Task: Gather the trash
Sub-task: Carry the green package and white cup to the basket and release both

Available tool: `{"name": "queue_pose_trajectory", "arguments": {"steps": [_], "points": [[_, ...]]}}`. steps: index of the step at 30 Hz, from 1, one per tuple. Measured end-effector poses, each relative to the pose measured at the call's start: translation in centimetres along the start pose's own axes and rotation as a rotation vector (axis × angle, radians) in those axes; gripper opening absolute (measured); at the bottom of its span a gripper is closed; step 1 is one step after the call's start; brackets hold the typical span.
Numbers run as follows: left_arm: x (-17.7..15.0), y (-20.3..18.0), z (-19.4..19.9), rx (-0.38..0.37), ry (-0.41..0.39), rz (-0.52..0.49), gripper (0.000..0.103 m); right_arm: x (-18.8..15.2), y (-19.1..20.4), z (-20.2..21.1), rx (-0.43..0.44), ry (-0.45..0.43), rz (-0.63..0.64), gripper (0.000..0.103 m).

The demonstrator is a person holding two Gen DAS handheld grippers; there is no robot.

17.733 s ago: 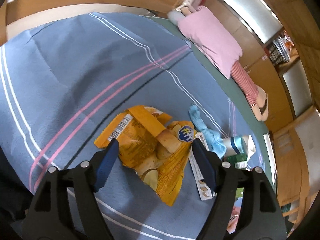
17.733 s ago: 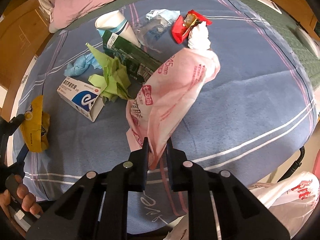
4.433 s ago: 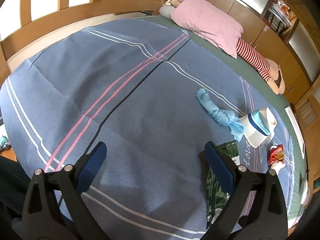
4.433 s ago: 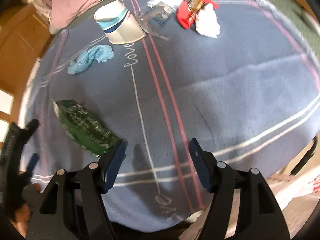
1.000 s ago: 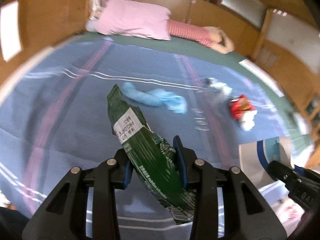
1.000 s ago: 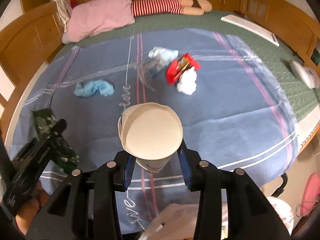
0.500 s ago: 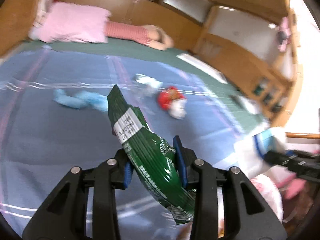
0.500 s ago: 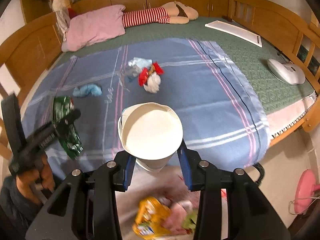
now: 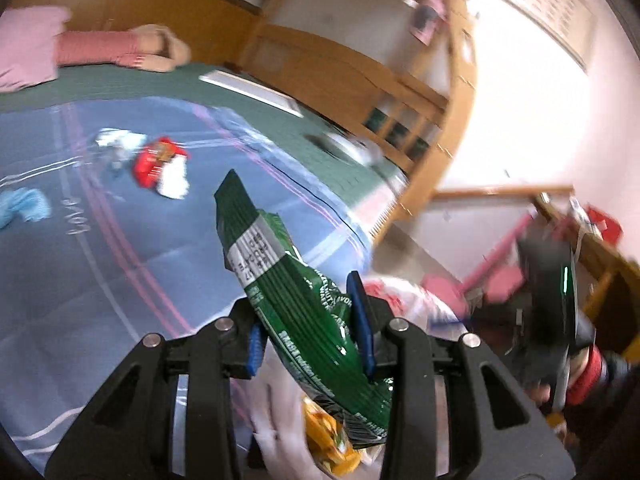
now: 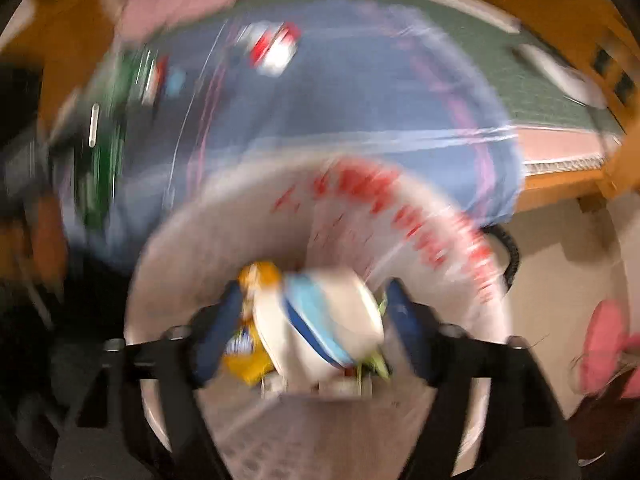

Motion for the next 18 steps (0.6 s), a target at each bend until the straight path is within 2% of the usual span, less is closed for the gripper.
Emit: {"name": "queue_pose_trajectory", "arguments": {"steps": [3,6,8,9,10,12,13,15,16,18], "points": [[-1.3,-1.9,-1.4,-0.037,0.078,-0.068,0.037,2.6,-4.0,1.8,-0.004,-0.076,-0.211,0.078],[-3.8,-5.1,-3.9,-0.139,0.207,-0.161,0.041,4.1,-6.2,2.7,0.021,-0.109,-0.339,0.078],[-5.3,-6.9,-5.1,-0.175,0.275,-0.235,0.059,4.6,-6.6,2.3,0.022,-0.102,-0.359,0.078],[-5.9,-7.6,-5.6,-0.160,0.293,-0.278,0.080,4.7,-6.6,2.1,0.022,-0.098,-0.362,0.078],[-6.0,-7.8,-5.8,-0.142,0.293,-0.307,0.090,4.8,-6.3,1.8,0.025,-0.092,-0.360,0.078],[-5.5,-7.7,-5.6,-0.129,0.261,-0.316,0.090,4.8,-5.4,1.1,0.032,-0.078,-0.357,0.078],[-5.1,-7.4,-5.3,-0.125,0.238,-0.302,0.095,4.8,-5.5,0.8,0.036,-0.074,-0.360,0.078],[-3.4,-6.0,-4.3,-0.093,0.161,-0.247,0.098,5.2,-5.0,0.1,0.053,-0.061,-0.368,0.078],[-2.4,-4.9,-3.6,-0.058,0.110,-0.208,0.098,5.3,-4.9,0.0,0.056,-0.058,-0.372,0.078],[-0.2,-1.3,-1.4,0.065,-0.006,-0.114,0.098,5.9,-4.4,-0.6,0.057,-0.056,-0.372,0.078]]}}
Point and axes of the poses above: each gripper's, at about its wrist camera, not at the fingertips, and z roughly against the way its jaws point, y to its left, x to its top, the point moved 9 cm from there along -z, roughly the way its jaws point, and after that the axes turned 12 degrees about -x, right-handed, at the moved point
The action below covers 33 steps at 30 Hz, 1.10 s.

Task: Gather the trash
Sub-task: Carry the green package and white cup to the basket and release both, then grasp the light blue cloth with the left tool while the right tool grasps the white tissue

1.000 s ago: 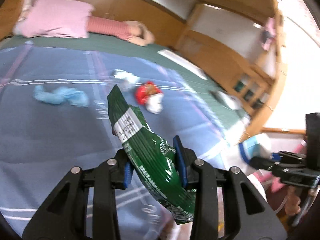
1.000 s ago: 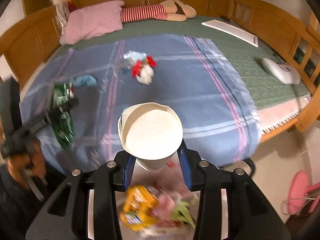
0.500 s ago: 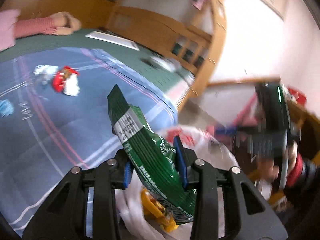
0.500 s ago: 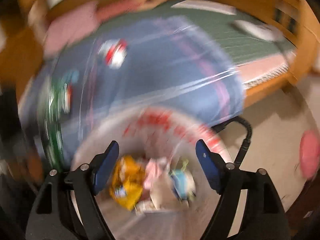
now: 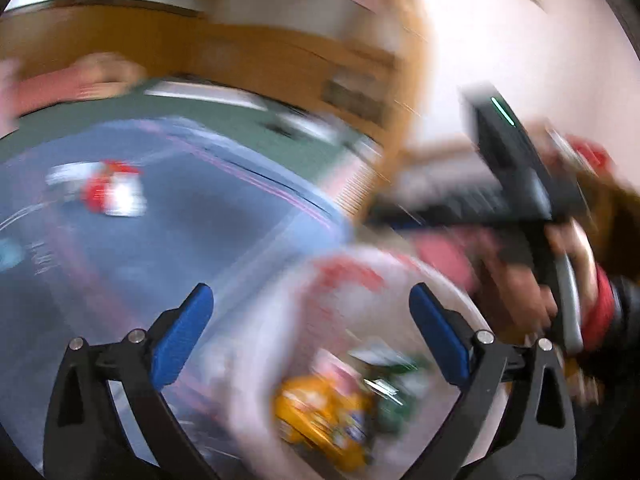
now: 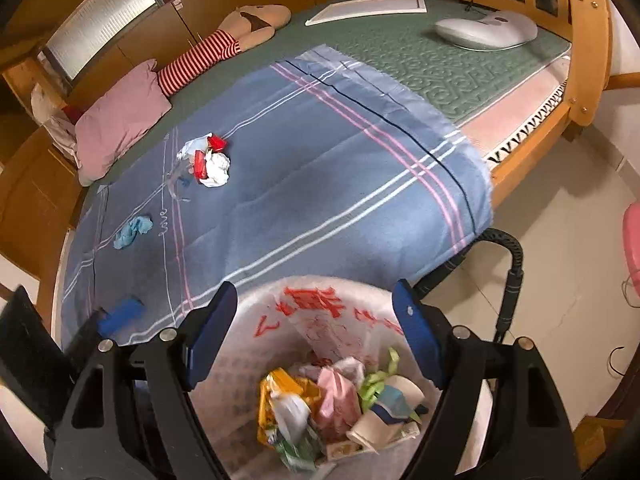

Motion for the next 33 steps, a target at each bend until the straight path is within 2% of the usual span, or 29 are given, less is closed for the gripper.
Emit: {"name": "queue_pose_trajectory", "arguments": {"steps": [1,2,3,4,5,6,8,12,15,18,20,21,22,24,25,27,30,31,33], "points": [[0.8,3.8,1.9,0.176,-0.083,0.096,0.098,0.3,0.5,-0.4,-0.005,0.001,0.008,0.078],[1.0,6.0,3.1,0.299,-0.120,0.149,0.097,0.5,1.0,-0.7,-0.011,0.001,0.017,0.078],[0.9,9.3,5.3,0.498,-0.158,0.213,0.094,0.9,2.0,-1.2,-0.019,0.002,0.037,0.078],[0.8,11.1,6.5,0.597,-0.169,0.238,0.082,1.2,2.7,-1.5,-0.017,0.003,0.052,0.078],[0.9,13.3,7.8,0.704,-0.170,0.264,0.076,1.5,3.4,-1.8,-0.014,0.005,0.066,0.078],[1.2,14.8,8.6,0.765,-0.164,0.280,0.073,1.8,4.3,-2.1,-0.010,0.009,0.082,0.078],[1.9,18.6,10.2,0.873,-0.173,0.311,0.073,2.2,6.0,-2.4,0.010,0.010,0.105,0.078],[2.5,26.7,11.3,1.023,-0.112,0.384,0.082,2.6,8.4,-3.6,0.032,0.027,0.156,0.078],[1.8,30.5,12.5,1.064,-0.076,0.428,0.088,2.8,9.6,-5.6,0.000,0.090,0.202,0.078],[1.9,33.7,11.1,1.082,0.035,0.359,0.088,3.7,10.8,-7.2,-0.009,0.107,0.242,0.078],[1.5,34.8,10.4,1.059,0.105,0.334,0.087,5.2,12.0,-8.3,-0.015,0.095,0.255,0.078],[1.1,35.1,10.1,1.042,0.119,0.339,0.075,6.2,12.7,-8.9,-0.010,0.080,0.257,0.078],[0.4,35.5,9.9,1.008,0.123,0.376,0.058,7.0,13.2,-9.4,-0.007,0.067,0.259,0.078],[0.0,35.7,9.9,0.963,0.090,0.425,0.050,8.8,14.7,-10.9,0.003,0.046,0.253,0.078],[0.0,35.5,10.1,0.952,0.084,0.434,0.041,9.8,15.7,-12.1,0.016,0.045,0.244,0.078],[-0.2,35.2,10.1,0.960,0.092,0.426,0.033,11.5,17.7,-14.7,0.035,0.052,0.226,0.078],[-0.4,34.2,11.0,0.985,0.080,0.434,0.031,13.3,19.7,-18.1,-0.010,0.054,0.218,0.078],[-0.4,33.7,11.3,0.974,0.058,0.459,0.030,13.4,20.0,-18.9,-0.024,0.060,0.224,0.078],[-0.7,32.8,11.9,0.919,0.003,0.533,0.030,13.0,21.1,-20.8,-0.060,0.080,0.271,0.070]]}}
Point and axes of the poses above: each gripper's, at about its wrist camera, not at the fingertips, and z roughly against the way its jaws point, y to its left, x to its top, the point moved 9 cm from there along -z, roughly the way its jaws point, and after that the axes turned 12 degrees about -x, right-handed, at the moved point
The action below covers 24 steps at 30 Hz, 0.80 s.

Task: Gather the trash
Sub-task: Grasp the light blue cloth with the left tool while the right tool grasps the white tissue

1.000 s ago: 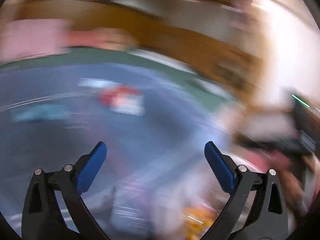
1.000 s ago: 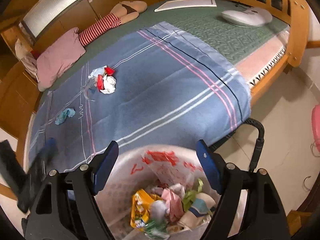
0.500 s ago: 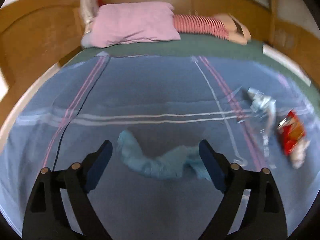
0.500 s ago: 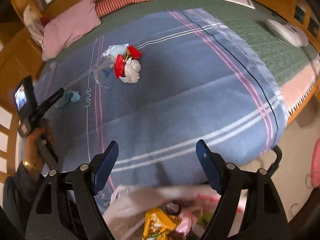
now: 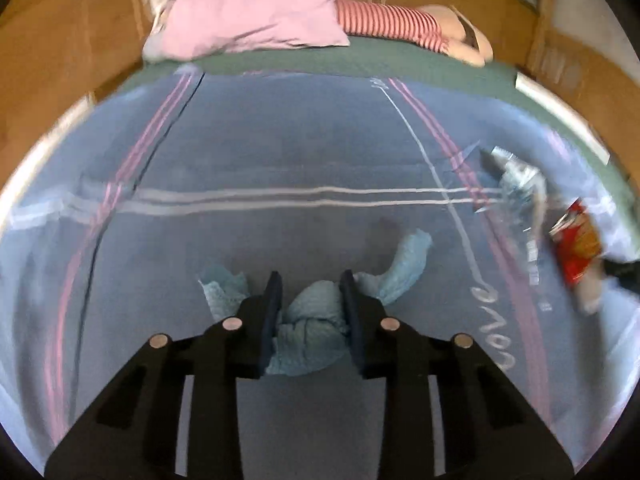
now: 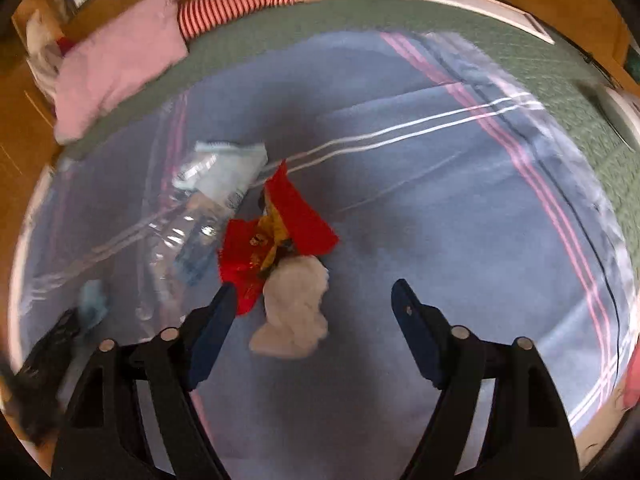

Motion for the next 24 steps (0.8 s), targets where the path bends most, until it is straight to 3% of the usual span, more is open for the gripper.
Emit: {"name": "queue_pose_trajectory", "arguments": {"steps": [2,3,4,12,16,19,24], "points": [[0.0,-0.2,1.1,-0.046,-0.010,0.042,0.030,-0.5,0.7,-0.8,-0.029,0.017,0.051,0.041],[-0.1,-0.7,1.9,-0.061,-0.022,0.037,0.030,-0.7,1.0,-1.0,-0.022,0.026,0.065,0.035],[-0.3,-1.2,2.7,-0.068,-0.033,0.026,0.030,-1.6,1.3,-0.8,0.001,0.048,0.079,0.018],[-5.3,-4.6,5.7,-0.140,0.023,0.000,0.030,-9.0,1.7,5.3,0.106,0.070,0.204,0.017],[-8.3,-4.9,7.3,-0.086,0.042,-0.056,0.031,-11.4,1.1,6.6,0.077,0.077,0.225,0.017],[-9.0,-5.4,8.1,-0.067,0.030,-0.097,0.031,-12.2,1.0,7.2,0.027,0.051,0.254,0.017],[-9.3,-5.7,8.5,-0.059,0.020,-0.129,0.031,-12.9,1.7,7.8,0.030,0.031,0.268,0.017]]}}
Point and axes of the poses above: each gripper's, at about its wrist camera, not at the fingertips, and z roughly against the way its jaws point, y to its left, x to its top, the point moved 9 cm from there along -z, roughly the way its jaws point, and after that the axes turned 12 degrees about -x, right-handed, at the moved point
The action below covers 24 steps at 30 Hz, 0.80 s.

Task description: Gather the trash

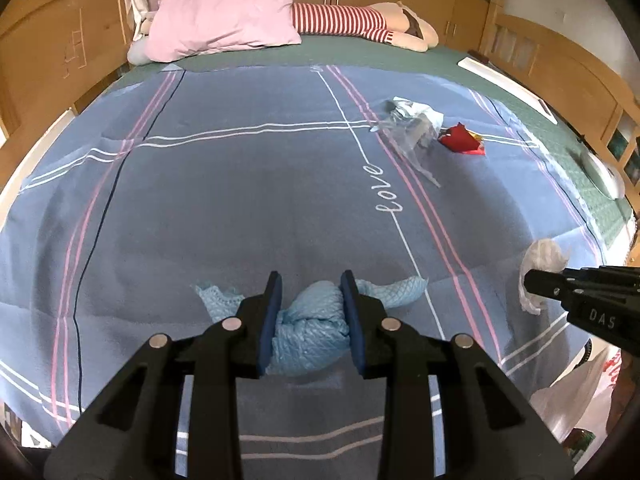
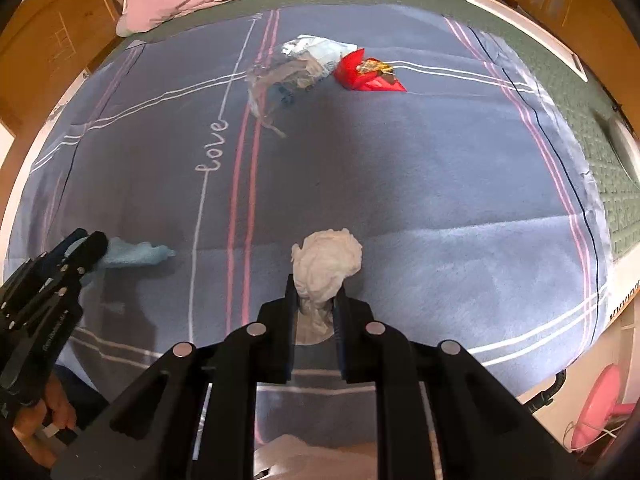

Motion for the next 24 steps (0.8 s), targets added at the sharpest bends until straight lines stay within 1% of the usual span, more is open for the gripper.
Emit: {"name": "queue_pose_trajectory", "arguments": {"steps": [5,9,10,11,12,13,14,15,16,18,19,21,24], "points": [[-0.2,0.1,0.3,0.002,-0.001,0.010,0.032,-1.0,2.2,0.3,0.025,0.001,0.041,0.017],[-0.5,0.3,0.1,0.003,0.017,0.018,0.033,-1.4,3.4,-0.1,0.032,0.015,0.059,0.017],[-0.6,0.4,0.0,0.001,0.024,0.021,0.033,-1.4,3.6,-0.2,0.032,0.018,0.058,0.018],[-0.7,0.4,-0.1,-0.002,0.030,0.027,0.034,-1.5,3.6,-0.2,0.032,0.017,0.052,0.023],[-0.7,0.5,-0.1,-0.001,0.033,0.031,0.037,-1.4,3.5,0.0,0.034,0.013,0.039,0.028],[-0.8,0.7,-0.1,-0.004,0.033,0.045,0.045,-1.4,3.2,0.1,0.035,0.008,0.026,0.043],[-0.8,1.1,-0.1,-0.018,0.030,0.078,0.053,-1.1,2.7,0.4,0.032,-0.005,-0.002,0.054],[-0.7,1.9,0.1,-0.036,0.021,0.139,0.069,-0.9,2.2,0.8,0.029,-0.018,-0.033,0.056],[-0.7,2.6,0.3,-0.043,0.011,0.192,0.073,-0.9,1.7,0.9,0.031,-0.023,-0.054,0.056],[-0.6,4.6,0.8,-0.067,-0.019,0.337,0.074,-0.7,0.7,1.3,0.048,-0.027,-0.109,0.056],[-0.7,5.3,0.9,-0.071,-0.024,0.382,0.075,-0.8,0.4,1.3,0.051,-0.027,-0.125,0.056],[-1.1,6.0,0.8,-0.077,-0.020,0.431,0.076,-0.8,0.1,1.2,0.047,-0.025,-0.141,0.056],[-1.4,5.9,0.5,-0.092,-0.005,0.445,0.077,-0.7,0.6,0.8,0.021,-0.026,-0.119,0.056]]}}
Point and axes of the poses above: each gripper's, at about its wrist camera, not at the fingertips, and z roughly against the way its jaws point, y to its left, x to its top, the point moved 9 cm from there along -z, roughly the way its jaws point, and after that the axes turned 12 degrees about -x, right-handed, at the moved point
